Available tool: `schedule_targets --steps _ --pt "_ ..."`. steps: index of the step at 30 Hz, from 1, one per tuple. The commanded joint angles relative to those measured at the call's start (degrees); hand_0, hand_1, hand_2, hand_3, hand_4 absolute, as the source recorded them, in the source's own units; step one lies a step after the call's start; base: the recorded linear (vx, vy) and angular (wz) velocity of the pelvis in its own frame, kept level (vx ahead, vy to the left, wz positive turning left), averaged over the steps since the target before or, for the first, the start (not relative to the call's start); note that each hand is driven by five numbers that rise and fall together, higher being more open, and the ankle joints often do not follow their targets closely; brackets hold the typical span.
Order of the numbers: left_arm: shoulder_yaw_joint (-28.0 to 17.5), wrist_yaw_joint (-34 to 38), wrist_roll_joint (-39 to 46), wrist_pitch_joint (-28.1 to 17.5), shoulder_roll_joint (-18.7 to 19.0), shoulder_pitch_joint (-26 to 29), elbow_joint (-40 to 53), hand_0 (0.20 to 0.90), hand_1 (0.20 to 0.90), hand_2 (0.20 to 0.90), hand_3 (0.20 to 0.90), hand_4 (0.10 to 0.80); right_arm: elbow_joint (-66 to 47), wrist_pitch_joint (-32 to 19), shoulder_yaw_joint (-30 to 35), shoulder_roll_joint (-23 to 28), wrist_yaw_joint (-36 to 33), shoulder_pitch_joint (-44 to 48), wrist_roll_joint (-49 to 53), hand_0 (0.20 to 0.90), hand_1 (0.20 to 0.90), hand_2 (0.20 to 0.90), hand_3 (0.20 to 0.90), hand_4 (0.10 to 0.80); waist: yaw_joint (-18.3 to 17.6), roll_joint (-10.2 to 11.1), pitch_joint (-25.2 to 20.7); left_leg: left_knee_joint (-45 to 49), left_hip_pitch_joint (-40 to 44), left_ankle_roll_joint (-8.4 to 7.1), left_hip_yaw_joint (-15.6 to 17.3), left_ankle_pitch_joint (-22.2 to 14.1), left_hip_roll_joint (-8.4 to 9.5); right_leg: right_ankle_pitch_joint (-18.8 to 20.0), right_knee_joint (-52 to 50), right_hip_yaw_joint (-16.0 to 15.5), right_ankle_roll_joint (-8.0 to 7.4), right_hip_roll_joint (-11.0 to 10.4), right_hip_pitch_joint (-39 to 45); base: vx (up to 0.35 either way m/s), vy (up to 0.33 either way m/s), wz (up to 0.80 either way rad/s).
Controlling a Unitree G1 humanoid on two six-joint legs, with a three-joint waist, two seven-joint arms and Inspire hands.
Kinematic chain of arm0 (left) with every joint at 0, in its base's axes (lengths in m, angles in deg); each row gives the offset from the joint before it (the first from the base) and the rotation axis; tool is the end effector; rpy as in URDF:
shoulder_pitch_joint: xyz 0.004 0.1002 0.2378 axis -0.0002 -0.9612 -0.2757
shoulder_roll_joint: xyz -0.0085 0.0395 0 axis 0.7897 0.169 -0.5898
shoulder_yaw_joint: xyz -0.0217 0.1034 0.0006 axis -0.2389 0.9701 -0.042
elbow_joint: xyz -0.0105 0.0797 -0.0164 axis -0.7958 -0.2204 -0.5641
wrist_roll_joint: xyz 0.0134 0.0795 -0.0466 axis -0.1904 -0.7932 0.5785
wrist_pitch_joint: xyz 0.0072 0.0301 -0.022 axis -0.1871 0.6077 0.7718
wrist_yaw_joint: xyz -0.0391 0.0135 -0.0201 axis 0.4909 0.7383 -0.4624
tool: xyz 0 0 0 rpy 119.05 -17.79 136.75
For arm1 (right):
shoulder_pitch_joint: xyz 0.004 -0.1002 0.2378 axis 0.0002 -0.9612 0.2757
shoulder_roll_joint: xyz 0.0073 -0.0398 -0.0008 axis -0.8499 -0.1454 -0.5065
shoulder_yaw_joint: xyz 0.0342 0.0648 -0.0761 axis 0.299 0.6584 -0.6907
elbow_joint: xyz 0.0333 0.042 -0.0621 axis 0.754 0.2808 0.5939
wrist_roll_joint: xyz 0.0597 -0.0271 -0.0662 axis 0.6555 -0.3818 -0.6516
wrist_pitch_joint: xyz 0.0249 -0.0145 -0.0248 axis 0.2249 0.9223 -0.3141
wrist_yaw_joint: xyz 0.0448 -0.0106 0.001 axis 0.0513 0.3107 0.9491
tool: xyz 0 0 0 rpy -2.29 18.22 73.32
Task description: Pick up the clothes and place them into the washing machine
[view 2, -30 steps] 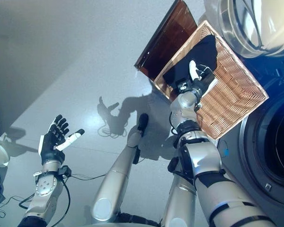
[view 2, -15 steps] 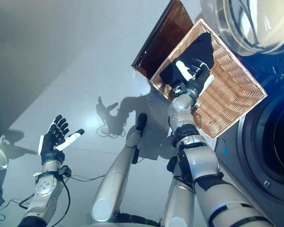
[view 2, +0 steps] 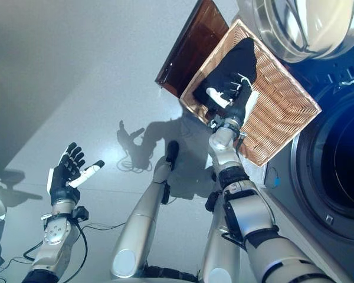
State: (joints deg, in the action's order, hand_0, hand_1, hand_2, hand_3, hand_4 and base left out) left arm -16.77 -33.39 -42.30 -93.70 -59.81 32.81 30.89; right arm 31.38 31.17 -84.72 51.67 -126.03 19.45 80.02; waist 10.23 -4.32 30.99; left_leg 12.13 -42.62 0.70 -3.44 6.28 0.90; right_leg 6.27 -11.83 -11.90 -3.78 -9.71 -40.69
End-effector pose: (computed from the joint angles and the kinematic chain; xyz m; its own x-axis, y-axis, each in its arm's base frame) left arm 0.1647 0.2421 0.0097 0.9289 0.3698 0.0182 -0.3702 0.9285 0.0288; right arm 0.3439 -0.1475 0.1243 0.8294 -0.4936 0.2616 0.5313 0.8417 -0.0961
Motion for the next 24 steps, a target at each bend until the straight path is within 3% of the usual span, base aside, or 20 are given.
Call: schedule_targets --steps 1,11,24 --pt "-6.83 1.19 -1.65 -5.0 2.22 -4.67 2.0 0.9 0.9 0.9 0.9 0.8 -5.36 2.75 -4.33 7.73 -1.59 -4.81 -11.62 0.9 0.9 0.9 0.9 0.8 0.85 0.48 -1.2 0.21 -2.88 -1.75 1.99 -1.61 2.24 2.33 2.36 0.96 -2.95 -2.49 0.01 0.0 0.0 0.0" --pt "-8.14 -1.72 -1.71 -4.8 3.31 -6.31 2.85 0.9 0.9 0.9 0.9 0.8 -1.92 8.23 -9.27 17.59 -0.37 -5.54 -25.78 0.9 0.9 0.9 0.9 0.8 1.21 0.73 -1.2 0.99 -2.99 -1.85 1.62 -2.19 2.33 2.39 3.11 -0.2 -3.13 -2.69 1.02 0.008 -0.004 0.03" --pt "-9.03 -1.3 -1.2 -4.21 1.56 -6.62 2.88 0.9 0.9 0.9 0.9 0.8 -3.08 8.64 -5.6 15.68 -1.6 -8.43 -23.66 0.9 0.9 0.9 0.9 0.8 0.31 2.29 -1.2 0.97 -2.39 -1.87 1.87 -2.54 1.99 2.45 3.75 -0.19 -3.12 -2.42 1.92 0.005 0.003 -0.02"
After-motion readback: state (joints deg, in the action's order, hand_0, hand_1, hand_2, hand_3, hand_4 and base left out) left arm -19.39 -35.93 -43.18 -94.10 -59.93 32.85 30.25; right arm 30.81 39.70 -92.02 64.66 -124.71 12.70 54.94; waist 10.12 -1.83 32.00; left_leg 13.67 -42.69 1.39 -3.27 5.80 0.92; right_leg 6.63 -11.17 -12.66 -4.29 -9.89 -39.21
